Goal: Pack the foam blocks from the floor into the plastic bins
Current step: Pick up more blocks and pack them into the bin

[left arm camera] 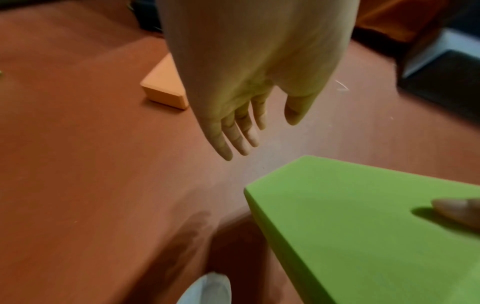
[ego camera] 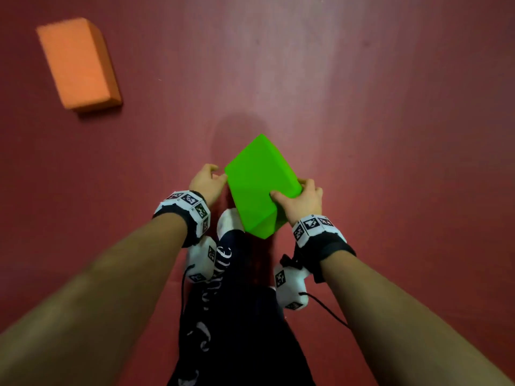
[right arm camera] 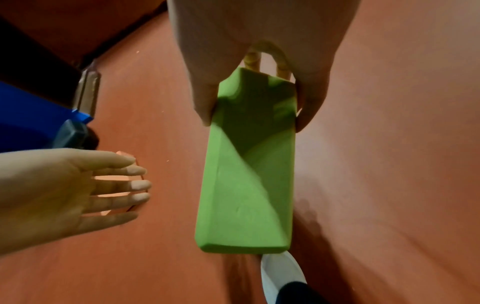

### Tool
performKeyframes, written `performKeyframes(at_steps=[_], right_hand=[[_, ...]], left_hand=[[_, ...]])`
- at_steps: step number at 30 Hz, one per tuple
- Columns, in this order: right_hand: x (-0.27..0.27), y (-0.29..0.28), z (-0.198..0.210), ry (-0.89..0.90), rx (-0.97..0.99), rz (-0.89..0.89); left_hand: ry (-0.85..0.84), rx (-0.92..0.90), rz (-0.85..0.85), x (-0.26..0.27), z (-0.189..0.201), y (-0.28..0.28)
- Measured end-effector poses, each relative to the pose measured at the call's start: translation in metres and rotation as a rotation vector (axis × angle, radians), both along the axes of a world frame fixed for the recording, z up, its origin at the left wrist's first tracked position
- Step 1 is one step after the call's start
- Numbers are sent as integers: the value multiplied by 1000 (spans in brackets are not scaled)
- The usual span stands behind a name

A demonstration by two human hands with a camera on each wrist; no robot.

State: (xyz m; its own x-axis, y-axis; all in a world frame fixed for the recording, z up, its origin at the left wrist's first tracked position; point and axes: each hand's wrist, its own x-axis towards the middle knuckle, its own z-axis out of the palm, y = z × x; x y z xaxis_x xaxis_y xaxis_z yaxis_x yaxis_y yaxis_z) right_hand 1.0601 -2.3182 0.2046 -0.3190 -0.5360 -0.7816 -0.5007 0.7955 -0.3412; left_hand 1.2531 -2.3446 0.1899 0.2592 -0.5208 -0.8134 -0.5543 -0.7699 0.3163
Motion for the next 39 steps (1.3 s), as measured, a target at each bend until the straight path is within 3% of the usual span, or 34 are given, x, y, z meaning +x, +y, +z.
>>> performKeyframes(at_steps=[9, 17, 22, 27, 32, 39], right_hand=[[73, -148, 29, 7, 7, 537], [111, -286, 44, 2, -121, 814], [149, -351, 43, 84, -145, 977], [199, -390, 29, 142, -129, 1039], [251, -425, 16, 196, -143, 1015], [402, -495, -16, 272, -233, 1030]], left_hand=[[-92, -32, 354, 95, 41, -81], [-65, -60, 736, 105, 49, -151], [-68, -79, 853, 132, 44, -194], [-31, -82, 990, 180, 22, -209], [85, 31, 1061, 226, -2, -215], [129, 54, 1258, 325, -44, -239]])
